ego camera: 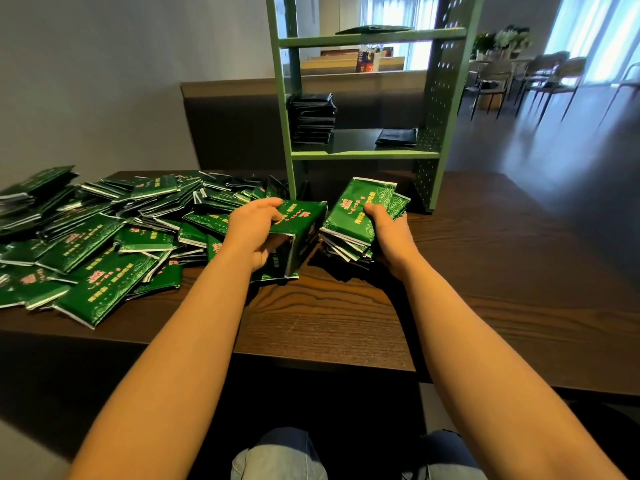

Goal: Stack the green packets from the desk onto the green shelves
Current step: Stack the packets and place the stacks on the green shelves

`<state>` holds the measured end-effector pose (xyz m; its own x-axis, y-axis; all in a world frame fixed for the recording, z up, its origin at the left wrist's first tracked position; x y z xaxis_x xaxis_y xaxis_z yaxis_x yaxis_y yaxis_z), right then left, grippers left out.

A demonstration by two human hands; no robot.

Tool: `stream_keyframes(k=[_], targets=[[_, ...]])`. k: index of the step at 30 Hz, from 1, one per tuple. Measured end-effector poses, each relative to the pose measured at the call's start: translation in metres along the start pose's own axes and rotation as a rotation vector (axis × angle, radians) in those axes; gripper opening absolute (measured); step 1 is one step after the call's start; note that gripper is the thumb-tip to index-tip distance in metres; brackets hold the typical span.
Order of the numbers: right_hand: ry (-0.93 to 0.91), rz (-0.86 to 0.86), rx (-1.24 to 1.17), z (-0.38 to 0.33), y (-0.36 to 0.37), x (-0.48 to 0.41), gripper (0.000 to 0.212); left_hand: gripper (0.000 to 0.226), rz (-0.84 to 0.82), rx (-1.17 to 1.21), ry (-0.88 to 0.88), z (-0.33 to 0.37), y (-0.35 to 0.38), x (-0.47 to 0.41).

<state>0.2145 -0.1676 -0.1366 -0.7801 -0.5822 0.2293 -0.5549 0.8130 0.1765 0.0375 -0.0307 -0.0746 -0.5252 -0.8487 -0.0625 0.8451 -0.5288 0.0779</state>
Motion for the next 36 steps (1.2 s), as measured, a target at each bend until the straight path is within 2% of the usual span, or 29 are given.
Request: stream_keyframes(k=[3,5,9,12,16,19,24,26,28,30,31,33,36], targets=[[-0.025,-0.01,0.048,0.0,0.002,0.003,0.092,0.02,-0.016,0.106,-0.108,-0.014,0.007,0.005],[-0.036,-0.017,0.061,0.0,0.003,0.005,0.089,0.01,-0.063,0.001,-0.104,-0.024,0.012,0.007],[-0.024,-0.017,0.034,-0.001,0.002,0.006,0.09,0.023,-0.211,-0.344,0.062,-0.025,0.024,0.012],[-0.018,-0.014,0.028,-0.001,0.002,0.006,0.091,0.038,-0.278,-0.431,0.138,-0.022,0.029,0.017],[-0.022,-0.017,0.029,-0.001,0.001,0.007,0.091,0.024,-0.404,-0.48,0.207,-0.02,0.028,0.016],[-0.029,-0.015,0.035,-0.002,0.001,0.008,0.082,0.021,-0.38,-0.439,0.165,-0.017,0.024,0.014],[-0.039,0.044,0.063,0.001,-0.003,0.007,0.06,0.018,-0.149,-0.336,0.166,-0.017,0.011,0.003],[-0.044,0.054,0.062,-0.001,-0.004,0.007,0.057,0.015,-0.029,-0.162,0.096,-0.017,0.006,-0.002],[-0.039,0.046,0.057,-0.003,-0.001,0.009,0.057,0.012,0.074,0.14,-0.024,-0.016,0.002,-0.008],[-0.038,0.026,0.053,-0.003,-0.001,0.007,0.056,0.007,0.097,0.421,-0.113,-0.013,-0.002,-0.01],[-0.044,0.01,0.05,-0.002,0.0,0.007,0.057,0.006,0.069,0.475,-0.133,-0.012,-0.001,-0.008],[-0.057,-0.027,0.069,-0.004,0.003,0.009,0.07,0.004,-0.038,0.395,-0.133,-0.011,0.007,-0.004],[-0.126,-0.096,0.161,-0.004,0.004,0.009,0.09,0.007,-0.247,0.019,0.013,-0.015,0.022,0.003]])
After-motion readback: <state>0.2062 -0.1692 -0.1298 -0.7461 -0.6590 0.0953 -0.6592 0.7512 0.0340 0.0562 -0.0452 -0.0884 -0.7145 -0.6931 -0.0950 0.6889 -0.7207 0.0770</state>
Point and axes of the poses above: each hand's wrist, its own x-axis away from the middle knuckle, its own y-axis out of the palm, z = x × y, the point moved 2 cm from there along -x, towards the middle knuckle, and after that the axes turned 11 degrees about y, right-handed, at the moved point
